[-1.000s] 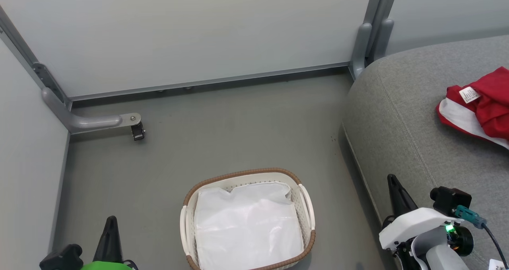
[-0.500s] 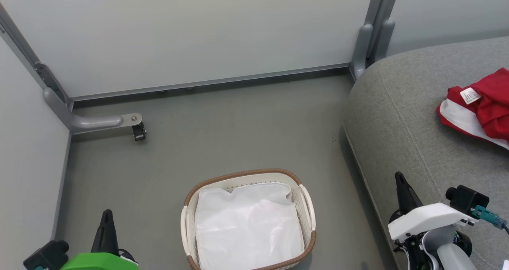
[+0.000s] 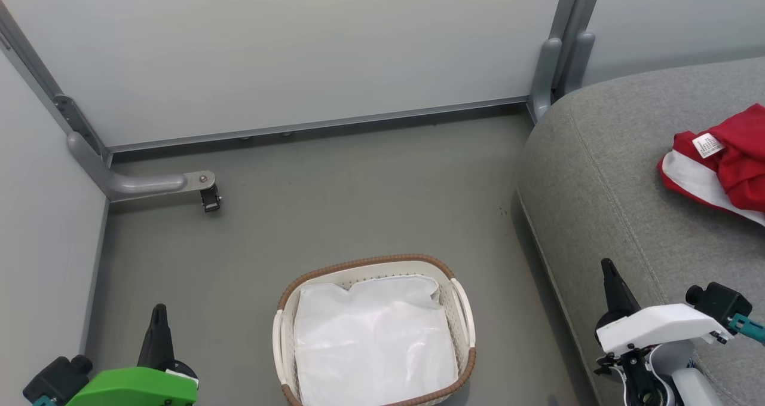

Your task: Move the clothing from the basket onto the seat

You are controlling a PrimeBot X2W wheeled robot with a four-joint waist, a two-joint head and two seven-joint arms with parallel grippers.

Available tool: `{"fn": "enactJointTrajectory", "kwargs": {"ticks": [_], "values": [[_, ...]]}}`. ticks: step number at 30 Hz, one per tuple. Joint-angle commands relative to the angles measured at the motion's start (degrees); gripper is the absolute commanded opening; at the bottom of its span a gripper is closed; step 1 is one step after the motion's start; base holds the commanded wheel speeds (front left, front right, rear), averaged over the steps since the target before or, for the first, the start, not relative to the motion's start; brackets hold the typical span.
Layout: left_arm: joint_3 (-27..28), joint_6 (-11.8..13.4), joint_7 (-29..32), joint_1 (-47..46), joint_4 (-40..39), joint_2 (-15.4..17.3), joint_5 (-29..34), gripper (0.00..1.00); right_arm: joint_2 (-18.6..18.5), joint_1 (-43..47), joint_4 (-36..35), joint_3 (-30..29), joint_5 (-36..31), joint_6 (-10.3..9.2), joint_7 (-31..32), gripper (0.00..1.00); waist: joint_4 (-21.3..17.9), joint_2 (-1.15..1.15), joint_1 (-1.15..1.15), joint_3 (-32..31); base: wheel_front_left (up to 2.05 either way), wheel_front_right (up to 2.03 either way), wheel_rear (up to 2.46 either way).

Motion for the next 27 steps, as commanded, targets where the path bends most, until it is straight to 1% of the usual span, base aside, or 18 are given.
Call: {"fn": "enactJointTrajectory", "kwargs": {"ticks": [1,27], "values": [[0.4,-0.1,0.4,-1.8,-0.8,0.0,-2.0,0.0,-0.4,-0.2,-1.1,-0.4,1.9,-0.01,0.4,0.0,0.0,0.0,0.0,0.0,0.0,0.0,0.0],[1.4,-0.1,4.8,-3.7,-1.9,-0.4,-17.7,0.0,-0.5,0.7,-3.6,-2.4,17.7,-0.03,4.8,0.0,0.4,0.0,0.0,-0.3,0.0,0.0,0.0]]}}
